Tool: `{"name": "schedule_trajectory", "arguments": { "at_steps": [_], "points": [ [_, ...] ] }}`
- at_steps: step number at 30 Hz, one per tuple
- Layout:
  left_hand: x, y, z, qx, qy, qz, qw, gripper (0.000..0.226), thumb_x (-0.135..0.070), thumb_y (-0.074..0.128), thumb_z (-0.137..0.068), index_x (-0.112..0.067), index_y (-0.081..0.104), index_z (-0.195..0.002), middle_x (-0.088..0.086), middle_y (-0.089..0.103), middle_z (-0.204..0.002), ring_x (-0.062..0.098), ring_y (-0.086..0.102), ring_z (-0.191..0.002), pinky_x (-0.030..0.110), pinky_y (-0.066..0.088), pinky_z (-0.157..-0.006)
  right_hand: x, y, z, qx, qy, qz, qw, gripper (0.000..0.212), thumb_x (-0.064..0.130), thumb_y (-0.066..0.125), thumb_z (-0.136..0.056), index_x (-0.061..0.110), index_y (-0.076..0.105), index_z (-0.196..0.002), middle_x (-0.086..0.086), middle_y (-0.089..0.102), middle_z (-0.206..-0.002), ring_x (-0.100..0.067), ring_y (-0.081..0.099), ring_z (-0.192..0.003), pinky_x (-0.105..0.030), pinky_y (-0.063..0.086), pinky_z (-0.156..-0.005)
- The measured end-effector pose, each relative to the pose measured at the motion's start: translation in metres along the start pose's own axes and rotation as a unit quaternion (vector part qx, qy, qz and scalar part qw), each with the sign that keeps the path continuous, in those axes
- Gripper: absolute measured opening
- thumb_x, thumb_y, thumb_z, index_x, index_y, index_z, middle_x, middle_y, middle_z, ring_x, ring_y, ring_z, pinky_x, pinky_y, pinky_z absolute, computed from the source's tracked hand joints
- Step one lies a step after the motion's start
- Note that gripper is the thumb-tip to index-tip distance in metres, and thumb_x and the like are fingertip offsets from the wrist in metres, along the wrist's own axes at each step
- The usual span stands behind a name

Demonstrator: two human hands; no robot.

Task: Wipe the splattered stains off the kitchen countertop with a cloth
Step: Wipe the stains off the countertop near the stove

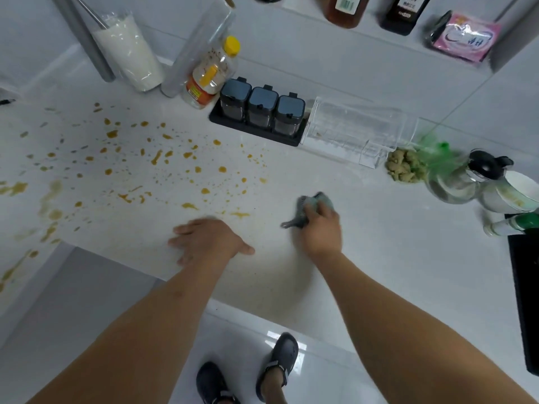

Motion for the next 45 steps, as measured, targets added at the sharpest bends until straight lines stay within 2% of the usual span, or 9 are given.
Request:
{"name": "schedule_trajectory", "arguments": {
  "at_steps": [5, 8, 11, 14, 18, 24, 29, 38, 45],
  "points": [
    [0.004, 0.003, -0.001, -0.02, 0.02, -0.03, 0.999, 0.168, -0.079, 0.088, -0.044, 0.012, 0.002, -0.157, 0.041, 0.008, -0.162, 0.062, 0.012, -0.148, 0.073, 0.029, -0.11, 0.071, 0.04, 0.058, 0.035, -0.189, -0.007, 0.981, 0.048, 0.034, 0.052, -0.082, 0.017, 0.072, -0.121, -0.016, 0.063, -0.131, -0.043, 0.054, -0.116, -0.043, 0.049, -0.096],
    [0.018, 0.002, 0.005, -0.048, 0.065, -0.101, 0.992, 0.168, -0.091, 0.078, -0.039, 0.011, 0.016, -0.156, 0.038, 0.027, -0.159, 0.055, 0.023, -0.148, 0.065, 0.032, -0.115, 0.055, 0.032, 0.063, 0.066, -0.221, 0.02, 0.973, 0.047, 0.023, 0.066, -0.081, 0.022, 0.07, -0.128, -0.012, 0.058, -0.14, -0.041, 0.052, -0.124, -0.046, 0.049, -0.1],
    [0.044, -0.006, 0.003, -0.042, 0.126, -0.053, 0.99, 0.118, -0.088, 0.082, -0.04, -0.004, 0.063, -0.12, 0.02, 0.064, -0.133, 0.04, 0.055, -0.127, 0.049, 0.051, -0.103, 0.009, 0.011, 0.052, 0.06, -0.123, 0.034, 0.99, 0.051, 0.026, 0.067, -0.087, 0.028, 0.06, -0.138, -0.009, 0.047, -0.152, -0.038, 0.045, -0.134, -0.039, 0.041, -0.109],
    [0.075, -0.023, -0.006, -0.043, 0.14, 0.004, 0.989, 0.077, -0.071, 0.091, -0.055, -0.009, 0.064, -0.091, 0.013, 0.071, -0.11, 0.031, 0.067, -0.094, 0.043, 0.059, -0.089, -0.024, -0.003, 0.043, 0.012, 0.049, 0.017, 0.999, 0.044, 0.03, 0.061, -0.091, 0.028, 0.058, -0.134, -0.006, 0.039, -0.155, -0.04, 0.04, -0.135, -0.04, 0.045, -0.104],
    [0.115, -0.036, -0.016, -0.055, 0.077, -0.041, 0.995, 0.115, -0.07, 0.087, -0.063, -0.006, 0.045, -0.149, 0.029, 0.029, -0.161, 0.045, 0.034, -0.146, 0.055, 0.042, -0.113, 0.02, 0.017, 0.044, 0.018, 0.122, 0.001, 0.992, 0.043, 0.02, 0.05, -0.091, 0.024, 0.057, -0.133, -0.011, 0.034, -0.156, -0.042, 0.033, -0.133, -0.042, 0.041, -0.107],
    [0.116, -0.025, -0.019, -0.021, 0.051, -0.047, 0.997, 0.162, -0.065, 0.094, -0.056, 0.008, -0.007, -0.159, 0.039, -0.011, -0.163, 0.058, 0.0, -0.152, 0.069, 0.025, -0.117, 0.131, 0.074, 0.08, 0.045, -0.062, 0.026, 0.997, 0.049, 0.036, 0.057, -0.092, 0.029, 0.054, -0.14, -0.007, 0.039, -0.153, -0.039, 0.035, -0.133, -0.035, 0.035, -0.108],
    [0.117, -0.027, -0.022, -0.008, 0.061, -0.044, 0.997, 0.164, -0.066, 0.094, -0.055, 0.009, -0.009, -0.158, 0.042, -0.011, -0.162, 0.06, 0.002, -0.151, 0.071, 0.027, -0.114, 0.117, 0.065, 0.094, 0.077, -0.13, 0.035, 0.988, 0.052, 0.03, 0.063, -0.088, 0.033, 0.058, -0.139, -0.004, 0.043, -0.154, -0.034, 0.037, -0.135, -0.038, 0.04, -0.108],
    [0.118, -0.023, -0.029, -0.017, 0.084, -0.048, 0.995, 0.162, -0.067, 0.094, -0.053, 0.01, -0.002, -0.158, 0.044, -0.007, -0.161, 0.062, 0.004, -0.15, 0.072, 0.03, -0.112, 0.024, 0.02, 0.069, -0.027, 0.206, 0.037, 0.978, 0.038, 0.029, 0.051, -0.093, 0.026, 0.053, -0.131, -0.011, 0.036, -0.148, -0.037, 0.038, -0.126, -0.044, 0.045, -0.1],
    [0.116, -0.025, -0.031, -0.016, 0.065, -0.042, 0.997, 0.165, -0.065, 0.096, -0.049, 0.01, -0.003, -0.158, 0.045, -0.009, -0.16, 0.063, 0.003, -0.149, 0.072, 0.028, -0.113, 0.138, 0.078, 0.115, 0.024, -0.079, 0.064, 0.995, 0.049, 0.034, 0.063, -0.081, 0.017, 0.064, -0.126, -0.018, 0.054, -0.13, -0.04, 0.054, -0.103, -0.039, 0.048, -0.08]
  ]
}}
Point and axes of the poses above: each hand's wrist, its own z-axis away from the middle knuckle, its own y-axis out of the palm, x = y × z, the point moved 1 cm from there along -z, towards the middle knuckle
